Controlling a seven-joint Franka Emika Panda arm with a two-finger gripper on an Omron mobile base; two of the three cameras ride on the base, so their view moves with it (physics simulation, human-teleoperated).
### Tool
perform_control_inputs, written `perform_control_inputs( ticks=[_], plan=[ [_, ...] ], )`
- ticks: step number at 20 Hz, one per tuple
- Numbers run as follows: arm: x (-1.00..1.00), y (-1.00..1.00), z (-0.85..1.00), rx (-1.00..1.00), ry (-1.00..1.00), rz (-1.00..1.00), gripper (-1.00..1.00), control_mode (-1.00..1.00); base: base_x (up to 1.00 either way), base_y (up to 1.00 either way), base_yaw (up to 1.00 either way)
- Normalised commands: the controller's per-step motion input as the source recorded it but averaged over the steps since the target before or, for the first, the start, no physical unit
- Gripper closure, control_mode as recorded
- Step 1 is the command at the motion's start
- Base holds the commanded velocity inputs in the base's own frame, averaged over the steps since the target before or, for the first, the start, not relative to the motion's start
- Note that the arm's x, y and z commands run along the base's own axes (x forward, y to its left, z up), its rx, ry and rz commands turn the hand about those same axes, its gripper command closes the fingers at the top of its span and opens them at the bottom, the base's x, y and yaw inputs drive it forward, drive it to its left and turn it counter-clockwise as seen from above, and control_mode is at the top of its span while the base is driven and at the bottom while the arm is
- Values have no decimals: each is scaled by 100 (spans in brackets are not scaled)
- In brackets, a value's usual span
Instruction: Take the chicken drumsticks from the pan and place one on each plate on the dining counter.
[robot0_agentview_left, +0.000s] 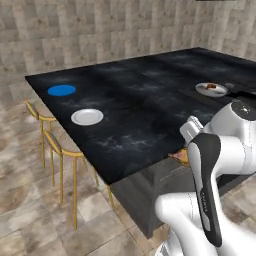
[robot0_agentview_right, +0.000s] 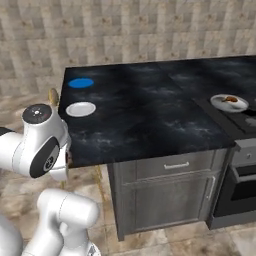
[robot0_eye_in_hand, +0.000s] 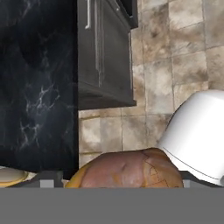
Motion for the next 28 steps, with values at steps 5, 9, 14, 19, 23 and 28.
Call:
perform_control_inputs(
  ticks=[5, 9, 14, 19, 23, 28],
  plan=[
    [0, 0, 0, 0, 0, 0, 100, 100, 14, 100, -41],
    [0, 0, 0, 0, 0, 0, 100, 100, 12, 100, -38],
    [0, 0, 0, 0, 0, 0, 100, 100, 8, 100, -38],
    [0, 0, 0, 0, 0, 0, 100, 100, 4, 100, -38],
    [0, 0, 0, 0, 0, 0, 100, 100, 6, 100, -37],
    [0, 0, 0, 0, 0, 0, 100, 100, 16, 100, -37]
  ],
)
